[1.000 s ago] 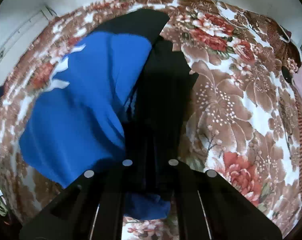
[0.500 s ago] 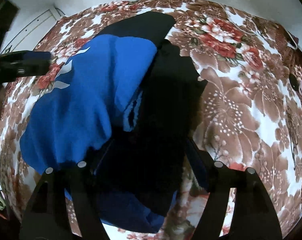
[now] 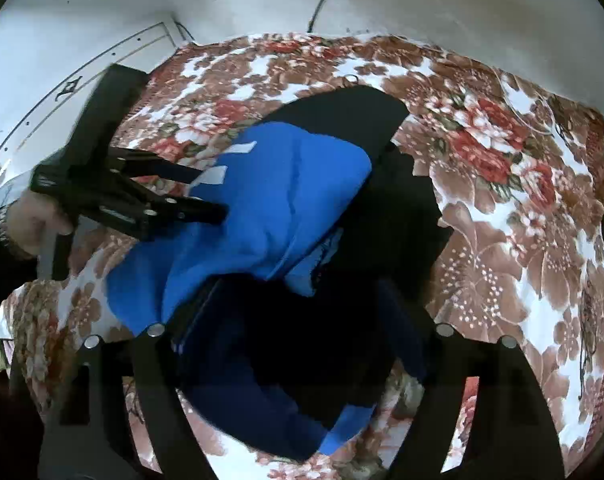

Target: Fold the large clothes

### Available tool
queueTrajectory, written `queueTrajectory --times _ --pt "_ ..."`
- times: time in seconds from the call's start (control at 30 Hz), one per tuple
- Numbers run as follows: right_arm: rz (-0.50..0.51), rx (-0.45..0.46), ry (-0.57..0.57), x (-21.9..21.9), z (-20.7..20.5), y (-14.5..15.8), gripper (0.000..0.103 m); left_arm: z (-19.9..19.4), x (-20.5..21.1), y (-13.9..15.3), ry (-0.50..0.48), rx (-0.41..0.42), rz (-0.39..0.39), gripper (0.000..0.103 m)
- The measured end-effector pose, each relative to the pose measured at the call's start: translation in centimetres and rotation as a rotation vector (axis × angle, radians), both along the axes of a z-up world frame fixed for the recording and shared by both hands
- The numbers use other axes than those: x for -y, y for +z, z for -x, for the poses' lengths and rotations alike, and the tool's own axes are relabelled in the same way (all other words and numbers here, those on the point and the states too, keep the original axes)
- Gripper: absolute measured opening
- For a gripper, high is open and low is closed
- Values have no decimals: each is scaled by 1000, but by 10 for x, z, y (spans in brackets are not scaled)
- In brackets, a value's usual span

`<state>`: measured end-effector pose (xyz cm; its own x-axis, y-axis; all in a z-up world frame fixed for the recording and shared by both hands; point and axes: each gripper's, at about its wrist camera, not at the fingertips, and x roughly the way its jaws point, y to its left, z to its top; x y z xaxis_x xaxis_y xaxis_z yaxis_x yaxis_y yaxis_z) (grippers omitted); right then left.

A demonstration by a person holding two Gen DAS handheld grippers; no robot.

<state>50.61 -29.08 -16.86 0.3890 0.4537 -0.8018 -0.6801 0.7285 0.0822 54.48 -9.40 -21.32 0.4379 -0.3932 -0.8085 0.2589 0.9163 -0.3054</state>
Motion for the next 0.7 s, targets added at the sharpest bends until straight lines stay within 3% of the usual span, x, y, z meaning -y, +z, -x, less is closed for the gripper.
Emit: queueTrajectory --times 0.1,0.37,0.57,0.67,0.7 --pt "5 -15 11 -3 0 3 78 1 0 -2 -1 -1 5 89" --pt "-106 -135 37 9 7 20 84 1 4 -2 -10 12 -15 90" --pt "-29 -195 -12 -9 -6 -4 85 5 11 0 12 35 -32 90" --pt "-48 -262 -34 -14 -17 -24 75 5 12 1 15 39 -44 90" --pt "-72 -287 -29 -14 -19 -29 64 5 12 2 14 38 -45 90"
